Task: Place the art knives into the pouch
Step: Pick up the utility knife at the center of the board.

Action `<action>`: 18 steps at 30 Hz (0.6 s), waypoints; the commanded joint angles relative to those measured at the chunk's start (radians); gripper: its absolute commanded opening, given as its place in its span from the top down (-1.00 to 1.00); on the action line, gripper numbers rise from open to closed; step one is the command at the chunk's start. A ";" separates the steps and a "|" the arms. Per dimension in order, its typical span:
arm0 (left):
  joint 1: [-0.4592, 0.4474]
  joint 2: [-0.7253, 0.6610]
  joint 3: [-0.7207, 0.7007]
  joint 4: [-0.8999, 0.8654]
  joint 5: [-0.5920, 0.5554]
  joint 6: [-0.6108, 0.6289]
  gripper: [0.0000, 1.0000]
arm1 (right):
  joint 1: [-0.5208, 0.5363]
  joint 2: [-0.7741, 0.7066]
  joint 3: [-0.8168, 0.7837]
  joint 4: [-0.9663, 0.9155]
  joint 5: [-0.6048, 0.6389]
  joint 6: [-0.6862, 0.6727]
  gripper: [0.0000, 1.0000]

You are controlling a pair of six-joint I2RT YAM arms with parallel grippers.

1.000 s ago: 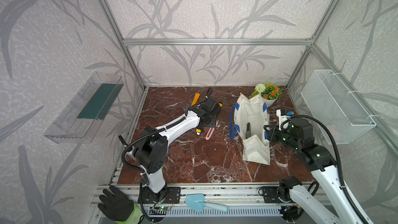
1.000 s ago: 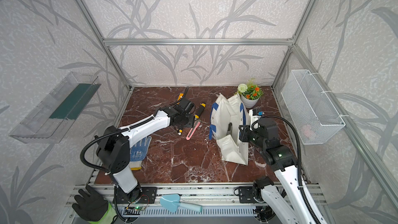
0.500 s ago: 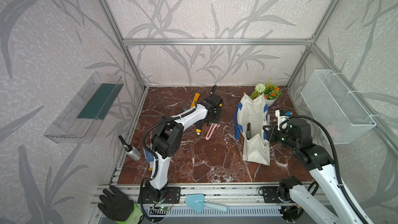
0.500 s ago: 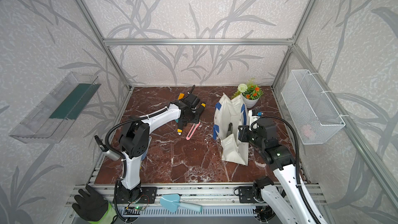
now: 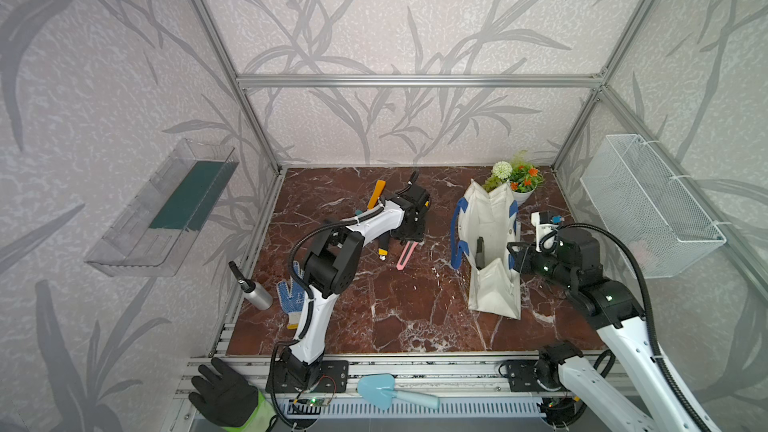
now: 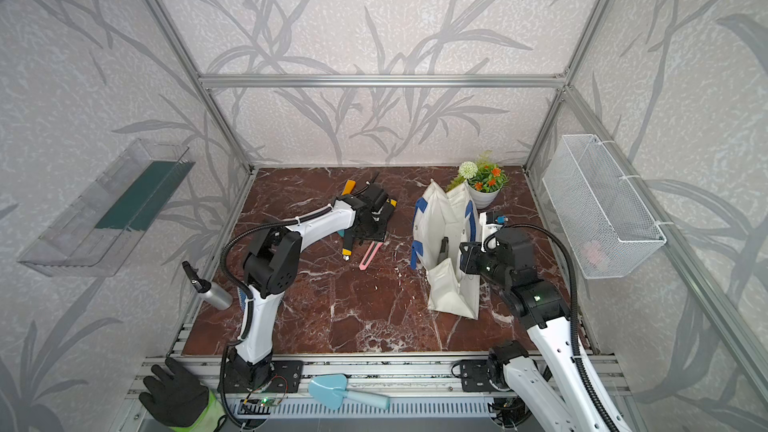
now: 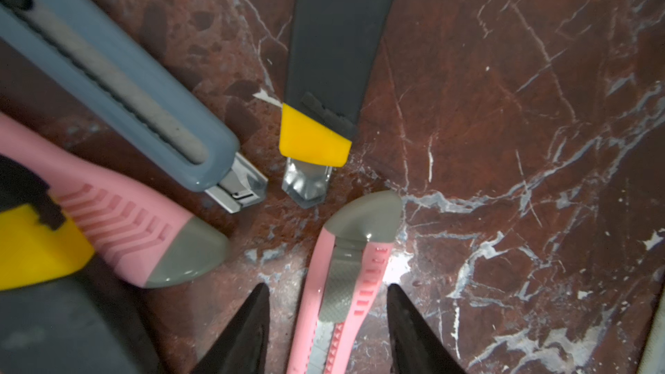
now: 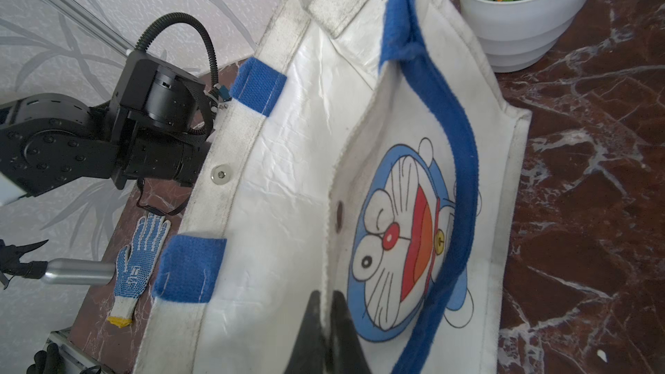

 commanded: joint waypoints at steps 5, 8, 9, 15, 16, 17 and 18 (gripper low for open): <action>0.006 0.042 0.034 -0.019 0.011 0.019 0.04 | -0.003 0.009 -0.004 -0.010 0.006 0.012 1.00; 0.005 0.056 0.037 -0.017 0.014 0.015 0.07 | -0.003 0.012 -0.002 -0.011 0.007 0.012 1.00; 0.005 0.061 0.038 -0.014 0.014 0.013 0.08 | -0.002 0.012 -0.002 -0.011 0.008 0.014 1.00; 0.006 0.080 0.033 -0.005 0.033 0.011 0.12 | -0.003 0.011 -0.005 -0.005 0.013 0.014 1.00; 0.006 0.080 0.029 -0.001 0.034 0.009 0.14 | -0.003 0.010 -0.007 -0.004 0.013 0.017 1.00; 0.006 0.080 0.026 0.002 0.034 0.006 0.18 | -0.003 0.009 -0.006 -0.003 0.013 0.018 1.00; 0.006 0.082 0.024 0.005 0.034 0.004 0.24 | -0.003 0.009 -0.008 -0.005 0.013 0.017 1.00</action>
